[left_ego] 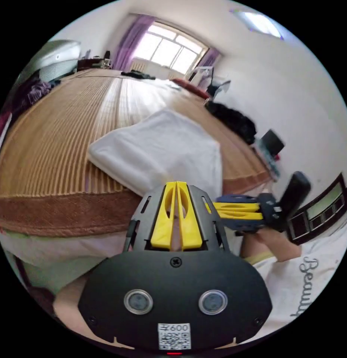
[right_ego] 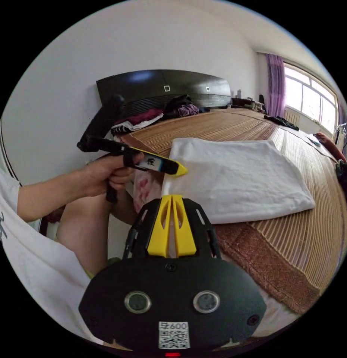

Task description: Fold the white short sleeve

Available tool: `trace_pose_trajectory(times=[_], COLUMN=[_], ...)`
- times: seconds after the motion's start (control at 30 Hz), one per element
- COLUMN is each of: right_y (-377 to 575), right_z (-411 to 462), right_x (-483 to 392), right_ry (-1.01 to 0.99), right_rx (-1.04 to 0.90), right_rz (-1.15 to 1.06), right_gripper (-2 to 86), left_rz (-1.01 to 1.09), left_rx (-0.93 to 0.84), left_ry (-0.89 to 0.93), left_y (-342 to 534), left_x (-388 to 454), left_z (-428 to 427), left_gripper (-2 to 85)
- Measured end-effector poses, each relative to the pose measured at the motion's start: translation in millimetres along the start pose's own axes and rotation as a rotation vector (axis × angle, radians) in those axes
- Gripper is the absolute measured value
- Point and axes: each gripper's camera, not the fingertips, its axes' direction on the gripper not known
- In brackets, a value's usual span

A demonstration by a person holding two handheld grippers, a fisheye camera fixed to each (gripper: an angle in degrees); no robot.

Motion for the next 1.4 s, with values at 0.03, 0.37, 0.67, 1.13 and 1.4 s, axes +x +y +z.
trace_pose_trajectory(times=[0.03,0.37,0.67,1.13,1.4], right_y=[8.2,39.0,40.1,-7.4,-123.4], right_z=[-2.4,-9.5,-11.2,-4.3,-54.6], right_x=[1.3,-0.1,-1.1,5.4,7.5], right_ry=[-0.003,0.015,0.046,0.026,-0.138], right_rx=[0.014,0.01,0.045,0.069,0.247], right_rz=[0.009,-0.11,-0.077,-0.024,-0.024], right_gripper=[-0.8,-0.8,-0.8,-0.8,-0.9], left_rz=[0.013,-0.329,0.011,-0.466,-0.154], left_rx=[-0.007,0.336,-0.051,0.313,0.107], left_ry=[0.001,0.021,0.317,0.073,0.054], left_y=[-4.5,29.3,-28.3,60.6,57.2], left_x=[-9.6,-176.5,-99.1,-304.9,-255.0], left_z=[-3.7,-170.9,-13.0,-183.9,-155.6], left_gripper=[0.5,0.3,0.4,0.0,0.0])
